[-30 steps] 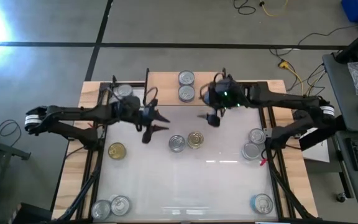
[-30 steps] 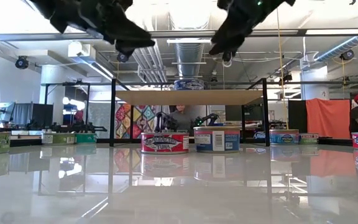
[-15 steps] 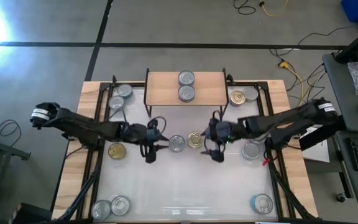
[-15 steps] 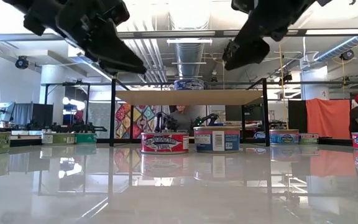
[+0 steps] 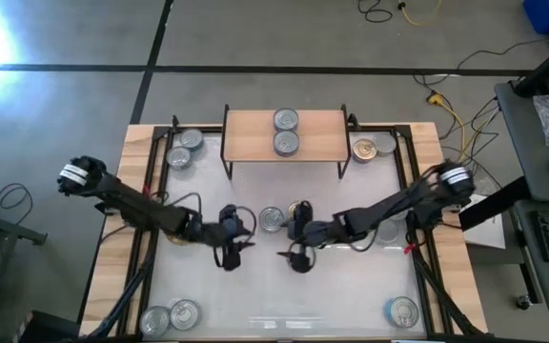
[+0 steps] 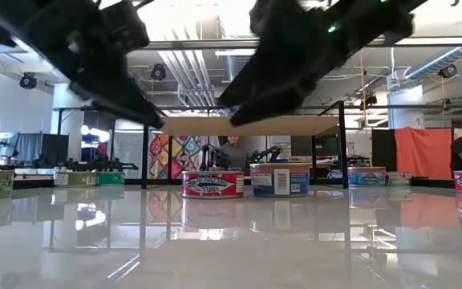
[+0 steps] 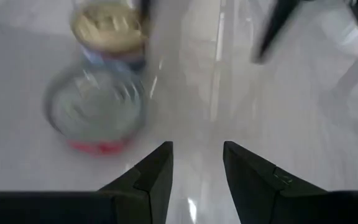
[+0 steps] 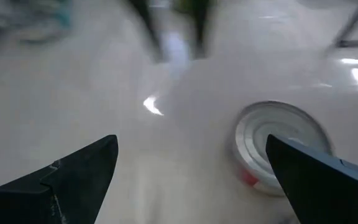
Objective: Stack canned seafood by type on shelf
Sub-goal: Put the left red tuna can on the shelf
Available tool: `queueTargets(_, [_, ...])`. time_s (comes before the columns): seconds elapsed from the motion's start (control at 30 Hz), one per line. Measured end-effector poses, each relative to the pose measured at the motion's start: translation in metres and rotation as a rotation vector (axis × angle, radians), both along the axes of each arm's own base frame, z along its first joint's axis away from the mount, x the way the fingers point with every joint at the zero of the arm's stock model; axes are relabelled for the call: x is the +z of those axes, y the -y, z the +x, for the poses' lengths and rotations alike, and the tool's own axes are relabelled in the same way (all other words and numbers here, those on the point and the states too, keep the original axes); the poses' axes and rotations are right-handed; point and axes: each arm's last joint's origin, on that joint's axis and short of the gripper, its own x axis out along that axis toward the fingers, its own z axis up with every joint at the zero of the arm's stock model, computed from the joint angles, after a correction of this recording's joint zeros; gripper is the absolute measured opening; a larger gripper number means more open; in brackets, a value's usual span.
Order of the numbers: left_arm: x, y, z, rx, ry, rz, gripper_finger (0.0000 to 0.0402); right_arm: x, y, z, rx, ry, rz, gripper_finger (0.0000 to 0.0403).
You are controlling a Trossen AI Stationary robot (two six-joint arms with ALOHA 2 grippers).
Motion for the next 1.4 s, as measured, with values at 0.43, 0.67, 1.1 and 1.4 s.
queueTargets(0.43, [-0.055,0.054,-0.003,0.024,-0.055,-0.116,0.0127,-0.049,-0.026,0.054,-0.015,-0.187,-0.092,0.04])
queueTargets(0.67, [-0.054,0.083,-0.016,-0.017,-0.022,-0.164,0.0127,-0.037,-0.072,0.055,0.096,-0.184,-0.048,0.04])
queueTargets(1.1, [-0.028,0.101,-0.034,-0.052,-0.031,-0.034,0.0127,-0.017,-0.122,0.01,-0.081,-0.191,-0.096,0.04])
queueTargets(1.4, [-0.02,0.047,-0.037,0.012,-0.14,0.053,0.0127,-0.045,-0.087,0.009,-0.208,-0.206,-0.116,0.04])
